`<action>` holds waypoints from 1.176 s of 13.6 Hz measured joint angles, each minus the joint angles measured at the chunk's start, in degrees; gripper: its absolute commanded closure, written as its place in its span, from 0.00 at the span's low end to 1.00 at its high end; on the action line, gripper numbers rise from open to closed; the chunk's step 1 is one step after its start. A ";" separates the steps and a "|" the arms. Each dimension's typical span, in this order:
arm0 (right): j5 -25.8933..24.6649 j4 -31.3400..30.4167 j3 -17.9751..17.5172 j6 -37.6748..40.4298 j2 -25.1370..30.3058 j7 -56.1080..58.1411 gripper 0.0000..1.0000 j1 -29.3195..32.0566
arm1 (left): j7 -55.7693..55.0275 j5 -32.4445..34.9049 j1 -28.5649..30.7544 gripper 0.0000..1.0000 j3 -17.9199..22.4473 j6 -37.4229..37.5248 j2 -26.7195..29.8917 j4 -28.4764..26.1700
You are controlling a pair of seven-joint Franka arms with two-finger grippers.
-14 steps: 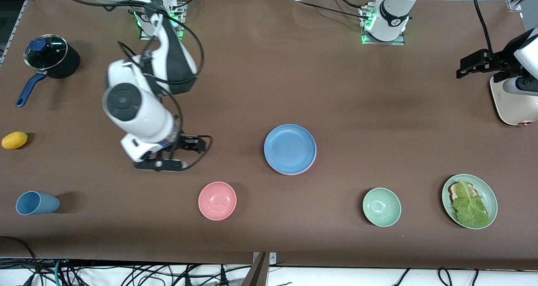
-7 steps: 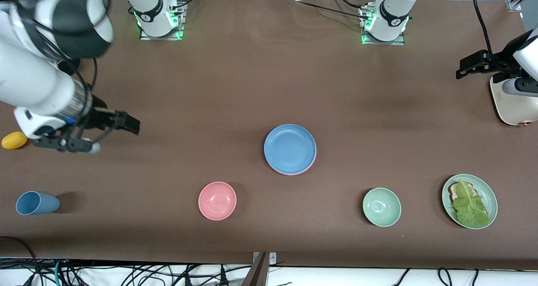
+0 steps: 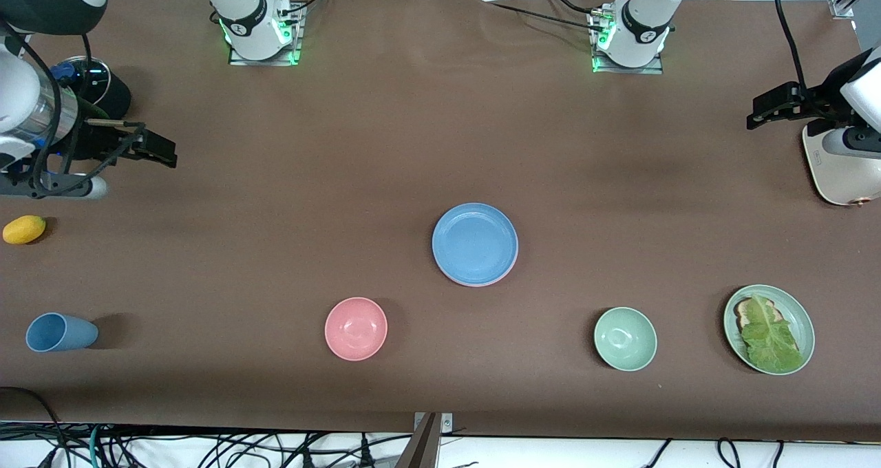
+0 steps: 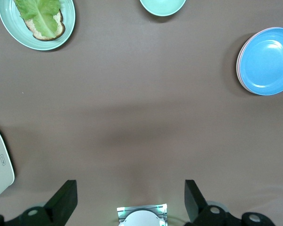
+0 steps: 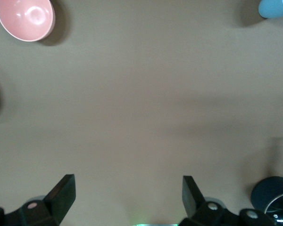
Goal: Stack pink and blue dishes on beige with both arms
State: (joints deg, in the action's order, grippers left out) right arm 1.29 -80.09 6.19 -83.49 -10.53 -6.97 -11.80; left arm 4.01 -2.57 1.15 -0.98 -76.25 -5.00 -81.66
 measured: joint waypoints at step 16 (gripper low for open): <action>-2.75 -12.22 -3.82 -6.30 8.97 6.13 0.00 10.12 | 0.00 0.00 0.05 0.00 0.00 0.00 -0.12 0.00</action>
State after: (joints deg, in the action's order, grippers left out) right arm -1.46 -92.32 2.36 -89.79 -1.56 -0.84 -1.68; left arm 4.01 -2.57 1.19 -0.98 -76.25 -5.12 -81.66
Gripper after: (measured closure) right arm 0.000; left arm 0.000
